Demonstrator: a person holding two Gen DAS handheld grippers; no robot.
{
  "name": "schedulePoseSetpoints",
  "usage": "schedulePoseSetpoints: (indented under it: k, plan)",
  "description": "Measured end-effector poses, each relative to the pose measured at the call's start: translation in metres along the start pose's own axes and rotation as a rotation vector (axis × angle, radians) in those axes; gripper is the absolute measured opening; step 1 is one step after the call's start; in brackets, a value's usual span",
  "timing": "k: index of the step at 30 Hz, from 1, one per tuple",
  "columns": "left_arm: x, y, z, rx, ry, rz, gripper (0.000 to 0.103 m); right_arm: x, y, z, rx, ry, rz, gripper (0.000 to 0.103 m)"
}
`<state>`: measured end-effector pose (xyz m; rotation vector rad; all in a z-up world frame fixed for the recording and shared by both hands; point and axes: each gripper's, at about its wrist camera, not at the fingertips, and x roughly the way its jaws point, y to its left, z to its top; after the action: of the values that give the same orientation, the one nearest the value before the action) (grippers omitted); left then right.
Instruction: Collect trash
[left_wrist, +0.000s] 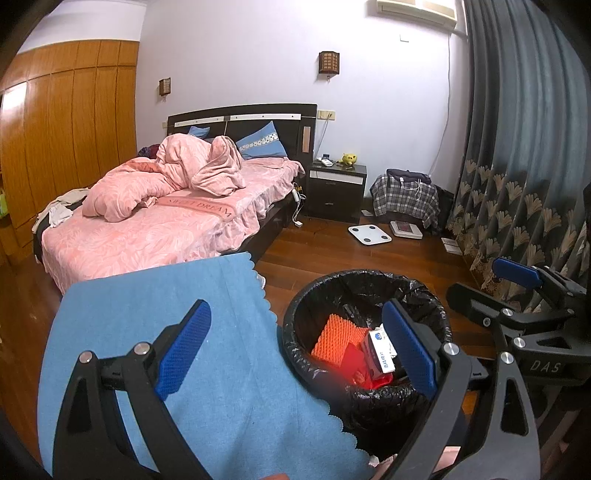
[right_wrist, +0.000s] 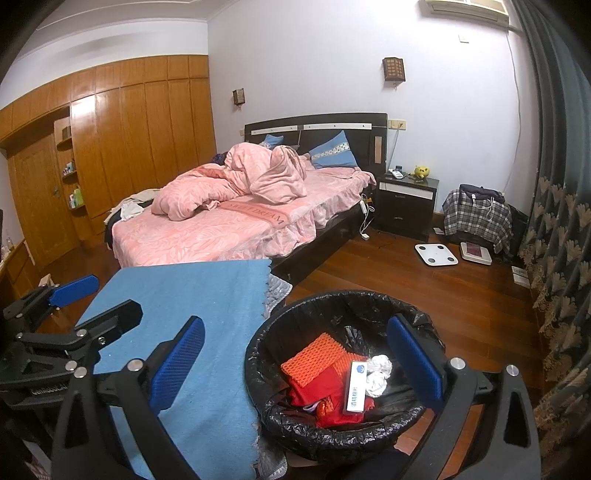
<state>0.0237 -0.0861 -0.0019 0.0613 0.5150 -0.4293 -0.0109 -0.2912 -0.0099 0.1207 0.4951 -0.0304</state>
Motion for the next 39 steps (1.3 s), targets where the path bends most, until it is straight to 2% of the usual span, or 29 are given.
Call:
schedulePoseSetpoints:
  k: [39]
  plan:
    - [-0.0002,0.0012,0.002,0.0,0.003,-0.001,0.091,0.0007,0.002,0.0013,-0.001,0.001,0.0,0.097]
